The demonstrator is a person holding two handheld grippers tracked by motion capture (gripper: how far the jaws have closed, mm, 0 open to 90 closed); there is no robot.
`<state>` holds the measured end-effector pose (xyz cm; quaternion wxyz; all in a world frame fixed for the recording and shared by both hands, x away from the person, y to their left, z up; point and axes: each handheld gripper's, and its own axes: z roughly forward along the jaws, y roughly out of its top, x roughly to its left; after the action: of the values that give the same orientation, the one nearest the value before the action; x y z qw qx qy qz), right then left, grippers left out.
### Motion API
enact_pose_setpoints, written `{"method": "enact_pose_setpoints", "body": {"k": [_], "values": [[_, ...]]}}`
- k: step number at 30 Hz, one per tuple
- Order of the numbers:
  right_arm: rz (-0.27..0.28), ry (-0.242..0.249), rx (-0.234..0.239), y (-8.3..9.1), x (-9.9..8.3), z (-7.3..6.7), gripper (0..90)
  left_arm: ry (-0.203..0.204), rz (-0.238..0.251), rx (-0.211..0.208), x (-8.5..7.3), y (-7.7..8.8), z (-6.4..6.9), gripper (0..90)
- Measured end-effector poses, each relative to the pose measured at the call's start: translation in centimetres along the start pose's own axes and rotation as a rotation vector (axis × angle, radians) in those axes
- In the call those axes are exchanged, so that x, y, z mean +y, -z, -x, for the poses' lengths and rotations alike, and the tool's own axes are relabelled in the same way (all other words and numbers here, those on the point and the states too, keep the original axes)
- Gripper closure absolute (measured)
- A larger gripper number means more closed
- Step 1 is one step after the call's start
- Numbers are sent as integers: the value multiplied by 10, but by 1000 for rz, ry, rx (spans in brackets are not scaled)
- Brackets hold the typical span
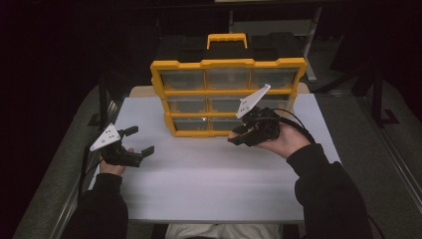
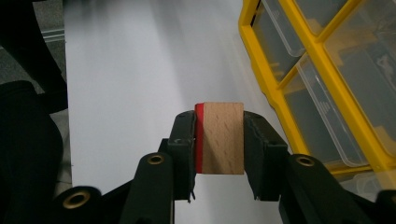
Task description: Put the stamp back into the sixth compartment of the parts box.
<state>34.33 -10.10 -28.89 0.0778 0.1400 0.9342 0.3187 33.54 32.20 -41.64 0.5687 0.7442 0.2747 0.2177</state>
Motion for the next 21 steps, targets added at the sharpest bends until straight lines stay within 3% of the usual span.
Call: {"method": "enact_pose_setpoints", "body": {"k": [21], "values": [[9, -12, -51, 33, 6, 10, 650, -2, -8, -1, -1, -1, 0, 0]]}}
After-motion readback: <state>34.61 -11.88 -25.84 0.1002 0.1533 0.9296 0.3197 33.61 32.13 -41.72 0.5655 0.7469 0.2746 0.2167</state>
